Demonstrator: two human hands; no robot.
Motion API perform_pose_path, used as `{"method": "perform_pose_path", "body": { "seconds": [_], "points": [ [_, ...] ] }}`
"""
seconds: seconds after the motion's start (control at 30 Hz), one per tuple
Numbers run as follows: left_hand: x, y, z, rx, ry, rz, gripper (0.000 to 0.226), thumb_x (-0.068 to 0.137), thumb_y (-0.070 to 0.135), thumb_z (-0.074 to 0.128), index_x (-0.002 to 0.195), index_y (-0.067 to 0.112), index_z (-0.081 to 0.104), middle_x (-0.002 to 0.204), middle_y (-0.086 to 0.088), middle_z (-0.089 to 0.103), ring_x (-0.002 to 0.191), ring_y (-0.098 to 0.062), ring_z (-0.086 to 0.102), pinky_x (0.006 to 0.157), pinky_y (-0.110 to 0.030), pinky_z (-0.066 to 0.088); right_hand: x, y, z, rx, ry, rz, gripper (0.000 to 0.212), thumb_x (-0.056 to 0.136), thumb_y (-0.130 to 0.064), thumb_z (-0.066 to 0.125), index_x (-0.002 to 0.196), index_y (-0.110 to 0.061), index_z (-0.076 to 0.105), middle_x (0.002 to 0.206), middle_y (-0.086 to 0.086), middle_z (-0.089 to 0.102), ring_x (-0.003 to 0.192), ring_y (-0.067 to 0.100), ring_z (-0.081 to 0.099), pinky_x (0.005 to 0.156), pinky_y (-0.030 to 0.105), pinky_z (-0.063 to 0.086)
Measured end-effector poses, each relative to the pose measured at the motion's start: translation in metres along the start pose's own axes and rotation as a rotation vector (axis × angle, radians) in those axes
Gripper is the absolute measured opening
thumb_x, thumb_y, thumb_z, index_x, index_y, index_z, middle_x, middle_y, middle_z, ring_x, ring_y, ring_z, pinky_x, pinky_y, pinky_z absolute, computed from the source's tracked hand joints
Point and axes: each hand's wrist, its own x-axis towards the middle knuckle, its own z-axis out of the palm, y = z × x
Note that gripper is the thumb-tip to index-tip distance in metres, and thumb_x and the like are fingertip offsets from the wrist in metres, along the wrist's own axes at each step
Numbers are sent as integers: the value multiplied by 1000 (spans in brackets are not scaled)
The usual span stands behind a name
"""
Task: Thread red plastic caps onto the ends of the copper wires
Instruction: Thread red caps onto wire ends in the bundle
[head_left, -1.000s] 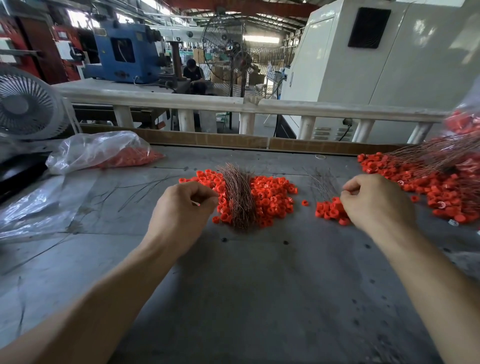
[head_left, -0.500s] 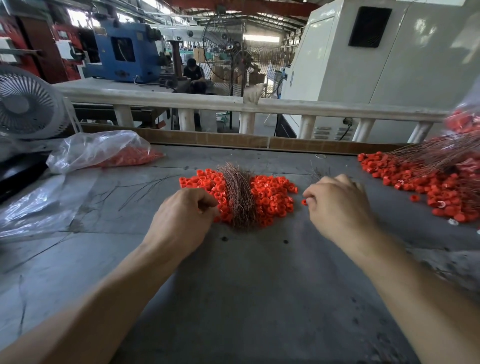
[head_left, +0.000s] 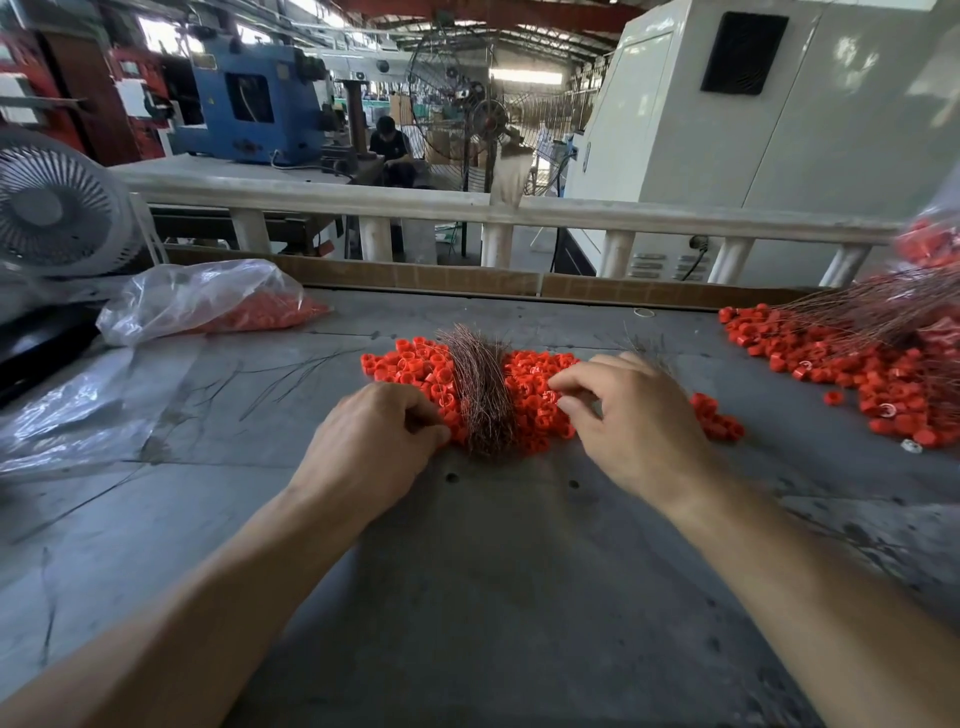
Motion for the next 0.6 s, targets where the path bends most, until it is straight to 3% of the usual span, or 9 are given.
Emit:
{"method": "perform_pose_path", "body": {
  "seconds": [0.1, 0.2, 0.4, 0.5, 0.6],
  "points": [
    [-1, 2, -2, 11, -20, -8, 18, 84, 35, 78, 75, 45, 66, 89, 15, 68, 80, -11, 60, 71, -31, 47, -1, -15, 0, 152, -15, -139, 24, 88, -19, 77, 111, -23, 76, 100, -9, 69, 96, 12, 60, 89, 29, 48],
    [0, 3, -2, 8, -28, -10, 16, 85, 36, 77, 75, 43, 67, 87, 15, 68, 75, -8, 58, 66, -30, 43, -4, -29, 6, 189, -33, -215, 28, 87, -22, 78, 114, -26, 76, 103, -9, 67, 97, 9, 58, 88, 26, 47],
    [0, 1, -5, 22, -59, -20, 13, 86, 29, 75, 91, 40, 75, 93, 16, 68, 78, -7, 57, 68, -29, 44, -1, -38, 13, 278, 12, -263, 9, 89, -18, 78, 97, -20, 81, 96, -6, 66, 96, 13, 62, 87, 31, 50],
    [-1, 2, -5, 42, -62, -15, 14, 83, 28, 77, 89, 41, 74, 88, 16, 64, 72, 0, 53, 60, -24, 40, 0, -35, 9, 472, 37, -226, 7, 90, -11, 74, 93, -16, 78, 105, -7, 72, 102, 7, 66, 91, 22, 49],
    [-2, 4, -5, 44, -51, -13, 12, 84, 30, 78, 84, 40, 71, 88, 17, 64, 75, 0, 53, 63, -26, 40, -2, -36, -1, 834, 41, -51, 12, 96, -6, 65, 95, -16, 72, 108, -4, 76, 99, 13, 72, 76, 29, 60]
  ]
}}
